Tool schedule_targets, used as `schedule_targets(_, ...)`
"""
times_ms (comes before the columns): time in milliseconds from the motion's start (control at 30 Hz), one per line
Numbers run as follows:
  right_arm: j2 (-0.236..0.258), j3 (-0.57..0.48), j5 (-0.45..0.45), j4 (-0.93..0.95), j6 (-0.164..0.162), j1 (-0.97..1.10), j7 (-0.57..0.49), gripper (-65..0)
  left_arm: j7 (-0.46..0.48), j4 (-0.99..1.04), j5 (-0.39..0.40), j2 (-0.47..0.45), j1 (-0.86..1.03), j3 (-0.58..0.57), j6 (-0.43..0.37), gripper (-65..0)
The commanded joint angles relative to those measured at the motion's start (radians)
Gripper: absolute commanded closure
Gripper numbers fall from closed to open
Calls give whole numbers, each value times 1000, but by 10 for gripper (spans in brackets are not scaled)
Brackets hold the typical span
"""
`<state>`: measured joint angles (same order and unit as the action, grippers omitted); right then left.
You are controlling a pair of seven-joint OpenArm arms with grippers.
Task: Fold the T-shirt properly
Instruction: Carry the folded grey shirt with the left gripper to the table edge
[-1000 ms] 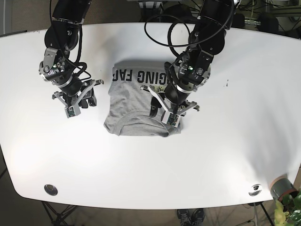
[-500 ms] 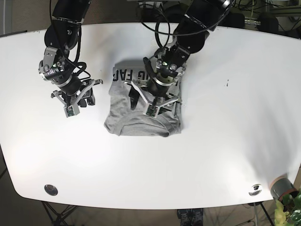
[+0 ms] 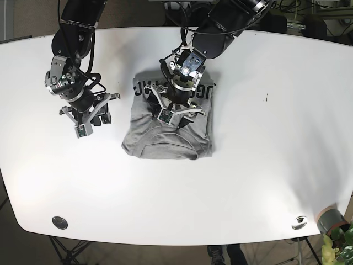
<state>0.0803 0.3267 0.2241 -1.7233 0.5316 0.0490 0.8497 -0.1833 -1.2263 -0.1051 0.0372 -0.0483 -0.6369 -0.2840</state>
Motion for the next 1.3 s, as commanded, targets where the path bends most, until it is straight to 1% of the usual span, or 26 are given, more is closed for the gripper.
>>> schedule_targets(0, 6, 2, 13, -24, 2, -19, -22, -166, -72, 19, 2, -50, 6, 9, 42, -410)
schedule_targets(100, 6, 2, 13, -36, 2, -21, -22, -166, -77, -19, 3, -119, 49, 53, 114, -408)
schedule_targets(200, 5, 2, 13, -56, 2, -21, -22, -166, -78, -71, 3, -179, 109, 174, 211, -408)
schedule_targets(333, 5, 1, 13, -67, 2, -21, -22, -166, -78, -103, 3, -257, 172, 366, 395, -406)
schedule_targets(467, 5, 1, 13, -67, 2, -21, -22, -166, -80, -99, 2, -328, 206, 529, 533, -404)
schedule_targets(500, 5, 1, 13, -67, 2, -21, -22, -166, -80, -94, 2, -356, 210, 585, 572, -404)
schedule_targets(567, 5, 1, 13, -67, 2, -21, -22, -166, -80, -66, 2, -383, 212, 651, 616, -404)
schedule_targets(633, 5, 1, 13, -67, 2, -19, -22, -166, -80, -4, 2, -423, 206, 742, 685, -403)
schedule_targets(733, 5, 1, 13, -67, 3, -14, -22, -166, -94, 101, 2, -486, 183, 831, 759, -403)
schedule_targets(833, 5, 1, 13, -67, 3, -13, -22, -166, -104, 234, 2, -554, 136, 894, 831, -403)
schedule_targets(933, 3, 1, 13, -67, 3, -11, -22, -166, -101, 374, 3, -624, 80, 929, 883, -403)
schedule_targets(1067, 3, 1, 13, -67, 3, -11, -22, -166, -88, 517, 3, -708, 20, 934, 922, -403)
schedule_targets(1200, 2, -2, 13, -85, 3, -11, -22, -166, 8, 598, 3, -779, 1, 934, 931, -403)
schedule_targets(1267, -10, -4, 13, -93, 3, -11, -22, -166, 32, 595, 3, -804, 1, 934, 932, -403)
